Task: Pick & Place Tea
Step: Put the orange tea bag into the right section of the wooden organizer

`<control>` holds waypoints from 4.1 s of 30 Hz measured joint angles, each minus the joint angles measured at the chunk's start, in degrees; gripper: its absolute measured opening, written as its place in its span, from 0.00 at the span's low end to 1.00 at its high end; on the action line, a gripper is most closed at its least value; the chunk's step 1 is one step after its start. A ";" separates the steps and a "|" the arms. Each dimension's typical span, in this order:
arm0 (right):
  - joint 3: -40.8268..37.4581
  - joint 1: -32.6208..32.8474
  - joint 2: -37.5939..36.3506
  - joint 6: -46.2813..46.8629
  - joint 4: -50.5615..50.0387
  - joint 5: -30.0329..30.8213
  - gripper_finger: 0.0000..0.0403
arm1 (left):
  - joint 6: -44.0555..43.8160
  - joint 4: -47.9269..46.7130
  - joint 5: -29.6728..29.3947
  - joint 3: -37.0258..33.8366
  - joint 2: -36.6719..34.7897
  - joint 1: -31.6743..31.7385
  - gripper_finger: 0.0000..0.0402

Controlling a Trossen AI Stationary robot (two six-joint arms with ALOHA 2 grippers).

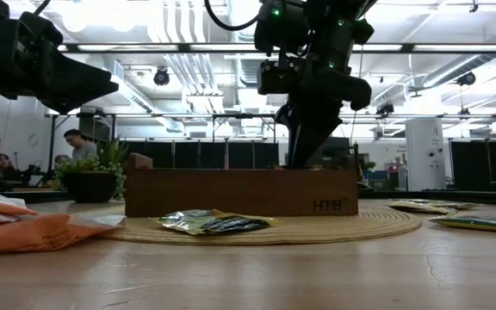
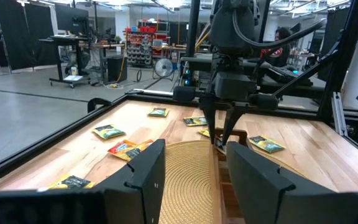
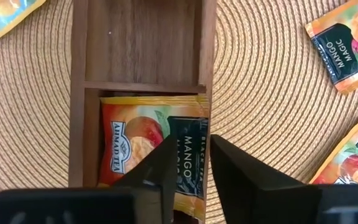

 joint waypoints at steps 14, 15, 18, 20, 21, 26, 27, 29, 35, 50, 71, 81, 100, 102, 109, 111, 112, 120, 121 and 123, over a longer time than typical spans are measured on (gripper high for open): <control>1.91 1.19 -0.59 1.32 -3.30 0.61 0.02 | 0.01 -0.01 0.01 0.00 0.00 -0.01 0.41; 2.04 1.59 -0.65 1.62 -3.39 0.63 0.02 | -0.01 -0.01 0.01 0.00 0.00 0.00 0.41; 2.69 3.14 -0.89 2.33 -4.94 0.65 0.02 | -0.01 0.01 -0.01 0.00 0.00 0.00 0.41; 2.98 4.29 -1.03 2.96 -4.96 0.65 0.02 | 0.01 0.01 0.00 0.00 0.00 0.00 0.41; 2.99 4.92 -1.21 3.17 -5.03 0.64 0.02 | -0.01 0.01 0.00 0.00 0.00 -0.02 0.41; 3.02 7.45 -1.49 3.39 -5.33 1.25 0.02 | -0.01 -0.01 0.00 0.00 0.02 0.00 0.41; 3.02 7.81 -1.53 3.69 -5.37 2.11 0.02 | -0.01 0.01 -0.01 0.00 0.02 -0.02 0.41; 3.02 8.11 -1.55 3.70 -5.52 3.71 0.02 | 0.00 0.00 0.00 0.00 0.02 0.00 0.41; 3.02 7.27 -1.57 2.71 -5.59 10.98 0.02 | 0.00 0.00 -0.01 0.00 0.02 -0.01 0.41; 2.99 6.20 -1.57 2.83 -5.56 12.61 0.02 | 0.01 0.01 0.00 0.00 0.02 -0.01 0.41; 2.97 6.10 -1.62 4.50 -5.40 15.02 0.14 | 0.01 0.01 -0.01 0.00 0.02 0.00 0.41; 4.12 6.10 -1.75 4.33 -5.92 15.61 0.30 | 0.01 -0.01 0.01 0.00 0.02 0.00 0.41; 1.03 3.80 -7.22 0.88 2.16 17.91 0.28 | -0.01 -0.01 -0.01 0.00 0.01 -0.02 0.41; -0.30 2.75 -7.96 -0.36 3.82 16.03 0.28 | 0.01 0.01 -0.01 0.00 0.00 0.00 0.41; -2.71 -2.11 -9.40 -2.86 6.81 11.95 0.29 | 0.00 0.01 -0.01 0.00 0.02 0.00 0.41; -3.45 -3.61 -9.68 -3.60 7.41 11.86 0.29 | 0.00 0.01 0.01 0.00 0.02 -0.01 0.41; -3.71 -4.38 -9.88 -3.95 7.65 11.73 0.30 | -0.01 -0.01 -0.01 0.00 0.02 -0.02 0.41; -4.28 -11.44 -10.23 -6.46 8.63 7.74 0.33 | -0.01 0.01 -0.01 0.00 0.02 -0.02 0.41; -4.34 -12.31 -10.23 -6.80 9.11 6.58 0.33 | 0.01 -0.01 0.01 0.00 0.02 0.00 0.41; -4.40 -13.96 -10.23 -7.75 10.03 4.69 0.33 | 0.01 0.01 -0.01 0.00 0.02 0.00 0.41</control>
